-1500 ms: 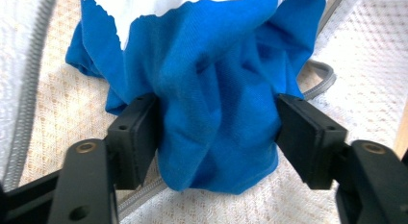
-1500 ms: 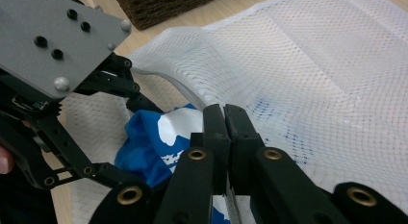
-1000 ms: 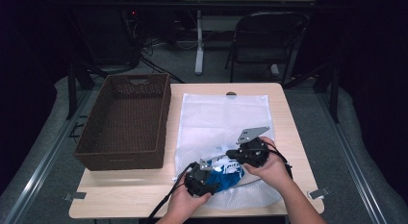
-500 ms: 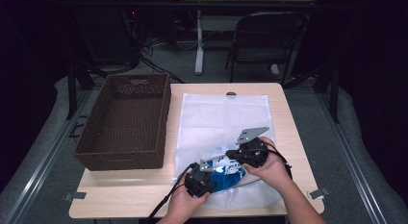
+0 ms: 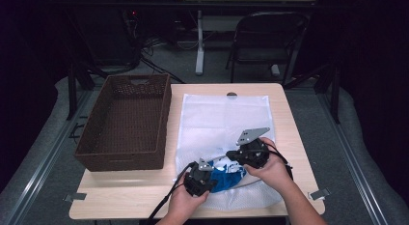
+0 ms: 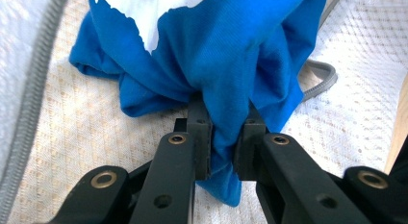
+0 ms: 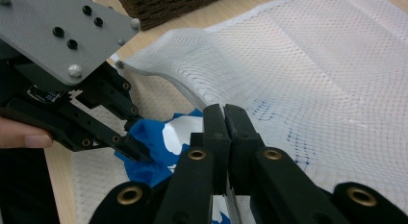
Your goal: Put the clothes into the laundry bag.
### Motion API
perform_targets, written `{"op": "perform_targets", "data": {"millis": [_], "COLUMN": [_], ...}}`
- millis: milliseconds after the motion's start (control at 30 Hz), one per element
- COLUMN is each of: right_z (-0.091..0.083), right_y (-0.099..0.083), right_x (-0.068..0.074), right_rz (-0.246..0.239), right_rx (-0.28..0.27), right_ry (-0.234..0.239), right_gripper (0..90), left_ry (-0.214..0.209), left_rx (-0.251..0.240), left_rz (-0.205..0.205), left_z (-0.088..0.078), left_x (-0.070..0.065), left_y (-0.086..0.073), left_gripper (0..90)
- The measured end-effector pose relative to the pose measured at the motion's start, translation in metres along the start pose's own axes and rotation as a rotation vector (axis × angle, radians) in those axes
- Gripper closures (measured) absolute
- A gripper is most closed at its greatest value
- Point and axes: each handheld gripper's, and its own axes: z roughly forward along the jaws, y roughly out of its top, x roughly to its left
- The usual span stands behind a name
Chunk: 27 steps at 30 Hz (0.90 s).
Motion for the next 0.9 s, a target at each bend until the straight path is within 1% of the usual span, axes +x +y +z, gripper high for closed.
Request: {"op": "perform_targets", "data": {"millis": [100,167,233,267,333,367,467,533,567,667,767,900], "right_z": [0.000,0.000,0.000,0.000,0.000,0.000,0.000,0.000,0.000,0.000,0.000,-0.001], "right_y": [0.000,0.000,0.000,0.001,0.001,0.001,0.001,0.001,0.001,0.001,0.001,0.001], "right_x": [0.000,0.000,0.001,0.001,0.001,0.001,0.001,0.001,0.001,0.001,0.001,0.001], "right_rz": [-0.001,-0.003,-0.006,-0.005,-0.004,-0.004,-0.006,-0.002,-0.001,0.000,-0.004,-0.003], "right_rx": [-0.001,0.001,0.001,0.001,0.000,-0.001,0.000,-0.002,-0.002,-0.003,-0.003,-0.004], "right_ry": [0.002,0.001,0.001,0.002,0.001,0.001,0.002,0.003,0.004,0.002,0.002,0.002], "right_gripper": [88.3,88.3,88.3,88.3,88.3,88.3,88.3,88.3,88.3,88.3,88.3,88.3], "left_ry": [0.002,0.003,0.004,0.006,0.005,0.004,0.010,0.010,0.012,0.015,0.019,0.025], "left_rx": [-0.012,-0.013,-0.013,-0.023,-0.014,-0.025,-0.025,-0.034,-0.031,-0.047,-0.049,-0.068], "left_rz": [-0.011,-0.007,-0.017,-0.020,-0.016,-0.023,-0.018,-0.028,-0.024,-0.038,-0.040,-0.066], "left_z": [-0.001,-0.002,-0.003,-0.003,-0.004,-0.004,-0.004,-0.003,-0.004,-0.003,-0.003,-0.001], "left_x": [0.000,0.002,0.003,0.003,0.004,0.004,0.004,0.003,0.004,0.004,0.006,0.008], "left_y": [0.002,0.004,0.006,0.006,0.008,0.010,0.013,0.016,0.018,0.022,0.025,0.028], "left_gripper": [81.3,81.3,81.4,81.4,81.4,81.4,81.4,81.4,81.4,81.4,81.5,81.5]}}
